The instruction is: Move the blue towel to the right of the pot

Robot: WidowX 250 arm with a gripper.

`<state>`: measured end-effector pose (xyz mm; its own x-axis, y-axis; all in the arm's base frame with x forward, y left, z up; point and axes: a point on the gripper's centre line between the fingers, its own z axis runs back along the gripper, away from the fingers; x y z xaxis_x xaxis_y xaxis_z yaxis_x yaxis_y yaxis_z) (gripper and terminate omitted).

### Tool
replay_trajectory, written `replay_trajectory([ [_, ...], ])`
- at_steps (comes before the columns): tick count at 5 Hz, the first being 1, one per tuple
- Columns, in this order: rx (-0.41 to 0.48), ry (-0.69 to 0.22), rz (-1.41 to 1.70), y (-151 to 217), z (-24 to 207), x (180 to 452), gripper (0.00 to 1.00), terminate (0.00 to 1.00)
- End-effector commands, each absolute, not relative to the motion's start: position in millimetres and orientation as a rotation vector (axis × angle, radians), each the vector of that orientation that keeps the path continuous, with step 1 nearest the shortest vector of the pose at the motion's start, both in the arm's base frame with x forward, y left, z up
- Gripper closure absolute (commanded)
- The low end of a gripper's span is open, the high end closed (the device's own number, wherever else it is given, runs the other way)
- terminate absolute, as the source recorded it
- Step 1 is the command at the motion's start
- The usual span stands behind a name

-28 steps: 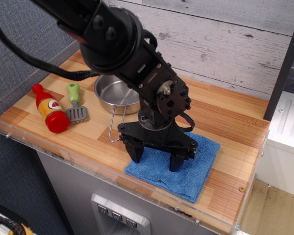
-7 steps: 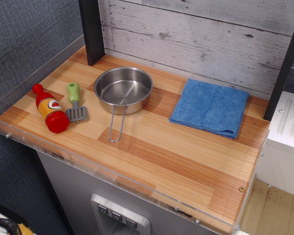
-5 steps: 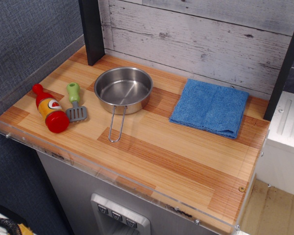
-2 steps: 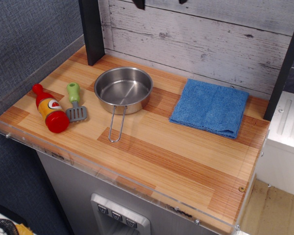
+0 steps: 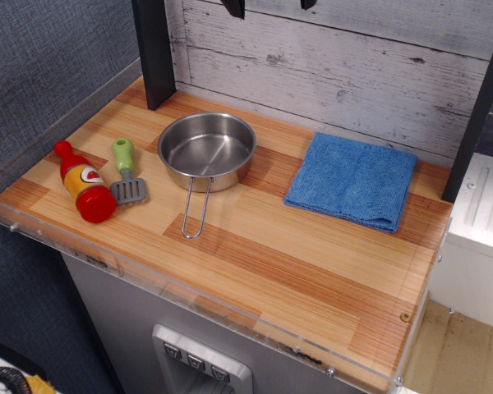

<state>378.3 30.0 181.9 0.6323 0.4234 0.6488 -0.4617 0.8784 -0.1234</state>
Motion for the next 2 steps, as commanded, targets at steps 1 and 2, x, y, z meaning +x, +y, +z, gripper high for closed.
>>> replay_trajectory([
  [1, 0.051, -0.753, 0.502, 29.5, 190.6, 368.3, 0.0, 0.0],
  [2, 0.051, -0.753, 0.502, 29.5, 190.6, 368.3, 0.0, 1.0],
])
